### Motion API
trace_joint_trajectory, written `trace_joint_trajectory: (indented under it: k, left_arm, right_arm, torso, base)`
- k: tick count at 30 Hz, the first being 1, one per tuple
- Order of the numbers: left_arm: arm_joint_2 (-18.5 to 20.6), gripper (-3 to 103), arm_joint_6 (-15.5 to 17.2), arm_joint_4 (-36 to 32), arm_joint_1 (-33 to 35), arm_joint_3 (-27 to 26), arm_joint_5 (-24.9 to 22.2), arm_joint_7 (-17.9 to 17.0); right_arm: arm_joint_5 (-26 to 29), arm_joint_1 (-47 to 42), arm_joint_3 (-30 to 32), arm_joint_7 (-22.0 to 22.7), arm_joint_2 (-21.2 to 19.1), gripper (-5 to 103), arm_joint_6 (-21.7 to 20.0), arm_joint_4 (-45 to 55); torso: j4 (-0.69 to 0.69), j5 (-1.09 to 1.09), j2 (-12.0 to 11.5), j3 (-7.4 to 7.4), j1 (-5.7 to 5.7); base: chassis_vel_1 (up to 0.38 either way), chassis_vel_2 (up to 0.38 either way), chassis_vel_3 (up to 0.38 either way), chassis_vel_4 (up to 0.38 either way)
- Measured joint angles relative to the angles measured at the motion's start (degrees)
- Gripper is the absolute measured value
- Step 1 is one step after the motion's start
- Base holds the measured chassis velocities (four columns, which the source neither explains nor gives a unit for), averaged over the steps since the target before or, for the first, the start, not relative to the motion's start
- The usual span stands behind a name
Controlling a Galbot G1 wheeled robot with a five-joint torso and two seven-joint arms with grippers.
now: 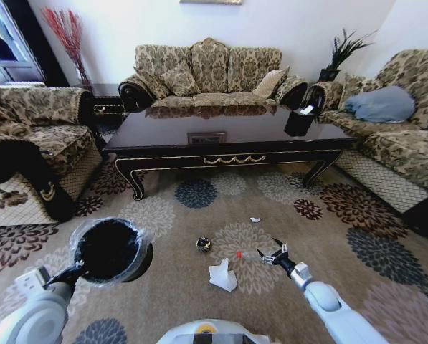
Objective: Move to the front of the table and pick up the trash from the floor, then place it into the trash bin.
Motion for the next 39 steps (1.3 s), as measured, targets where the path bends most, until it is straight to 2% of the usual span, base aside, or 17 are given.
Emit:
trace_joint_trajectory:
  k: [1, 3, 5, 6, 8, 9, 10, 11, 12, 13, 15, 22, 26, 31, 39]
  left_arm:
    - [0.0, 2, 0.0, 0.0, 0.0, 0.0, 0.0, 0.0]
    - [-0.3, 2, 0.0, -0.3, 0.4, -0.1, 0.2, 0.0]
    - [-0.8, 2, 0.0, -0.6, 0.9, -0.1, 0.6, 0.0]
    - [-0.8, 2, 0.0, -0.6, 0.9, -0.1, 0.6, 0.0]
    - [-1.3, 2, 0.0, -0.7, 1.2, -0.1, 1.2, 0.0]
    - [-1.4, 2, 0.0, -0.7, 1.3, 0.0, 1.3, 0.0]
    - [-1.8, 2, -0.1, -0.7, 1.4, 0.1, 1.7, 0.0]
    - [-2.0, 2, -0.1, -0.6, 1.5, 0.2, 1.9, 0.0]
    - [-2.0, 2, -0.1, -0.6, 1.5, 0.2, 1.9, 0.0]
    - [-2.2, 2, -0.1, -0.6, 1.5, 0.2, 2.0, 0.0]
    - [-2.6, 2, -0.1, -0.5, 1.5, 0.4, 2.4, 0.0]
    - [-3.4, 2, -0.1, -0.3, 1.8, 0.5, 2.9, 0.1]
    - [-3.9, 2, -0.1, -0.5, 2.5, 0.0, 2.9, 0.1]
    - [-4.6, 2, -0.1, -1.3, 3.2, -0.6, 2.9, 0.1]
    - [-5.9, 2, -0.1, -2.4, 3.9, -0.6, 3.1, 0.0]
  right_arm:
    - [0.0, 0.0, 0.0, 0.0, 0.0, 100, 0.0, 0.0]
    - [-0.9, 3.3, -1.8, -3.7, -0.6, 100, 1.1, -3.0]
    - [-3.4, 8.7, -2.9, -13.6, -0.7, 100, 3.8, -8.8]
    - [-3.4, 8.7, -2.9, -13.6, -0.7, 100, 3.8, -8.8]
    - [-6.0, 12.9, -2.9, -23.2, -0.3, 100, 7.1, -14.8]
    - [-6.6, 13.6, -2.9, -25.0, -0.2, 100, 7.7, -15.9]
    - [-8.9, 16.2, -2.5, -32.2, 0.2, 100, 9.5, -20.1]
    - [-10.0, 17.6, -2.2, -36.3, 0.4, 100, 10.6, -22.4]
    - [-10.0, 17.6, -2.2, -36.3, 0.4, 100, 10.6, -22.4]
    - [-10.8, 18.9, -2.0, -39.6, 0.6, 100, 11.5, -24.4]
    - [-12.3, 21.2, -1.9, -42.4, 1.0, 100, 13.1, -28.0]
    - [-15.0, 27.1, -2.9, -40.6, 2.8, 100, 15.1, -35.0]
    - [-20.5, 31.5, -4.8, -39.4, 4.5, 100, 16.9, -39.1]
    - [-23.9, 34.4, -5.7, -39.3, 5.9, 100, 17.6, -42.5]
    - [-24.1, 36.0, -6.0, -40.4, 6.5, 100, 18.0, -48.0]
  torso:
    - [0.0, 0.0, 0.0, 0.0, 0.0]
    - [0.0, 0.0, 0.0, 0.0, 0.0]
    - [0.02, -0.01, 0.0, 0.0, 0.0]
    - [0.02, -0.01, 0.0, 0.0, 0.0]
    - [0.03, -0.01, 0.0, 0.0, 0.0]
    - [0.03, -0.01, 0.0, 0.0, 0.0]
    - [0.02, 0.0, 0.0, 0.0, 0.0]
    - [0.01, 0.0, 0.0, 0.01, 0.0]
    - [0.01, 0.0, 0.0, 0.01, 0.0]
    - [0.0, -0.01, 0.0, 0.01, 0.0]
    - [0.0, -0.01, 0.0, 0.0, 0.0]
    - [0.02, -0.01, 0.0, 0.0, 0.0]
    - [0.01, -0.01, 0.0, 0.0, 0.0]
    - [0.02, -0.01, 0.0, 0.0, 0.0]
    - [-0.01, -0.01, 0.0, 0.0, 0.0]
  base:
    - [0.0, 0.0, 0.0, 0.0]
    - [0.0, 0.0, 0.0, 0.0]
    - [0.0, 0.0, 0.0, 0.0]
    - [0.0, 0.0, 0.0, 0.0]
    - [0.0, 0.0, 0.0, 0.0]
    - [0.0, 0.0, 0.0, 0.0]
    - [0.0, 0.0, 0.0, 0.0]
    - [0.0, 0.0, 0.0, 0.0]
    - [0.0, 0.0, 0.0, 0.0]
    - [0.0, 0.0, 0.0, 0.0]
    - [0.0, 0.0, 0.0, 0.0]
    - [0.0, 0.0, 0.0, 0.0]
    - [0.0, 0.0, 0.0, 0.0]
    - [0.0, 0.0, 0.0, 0.0]
    - [0.0, 0.0, 0.0, 0.0]
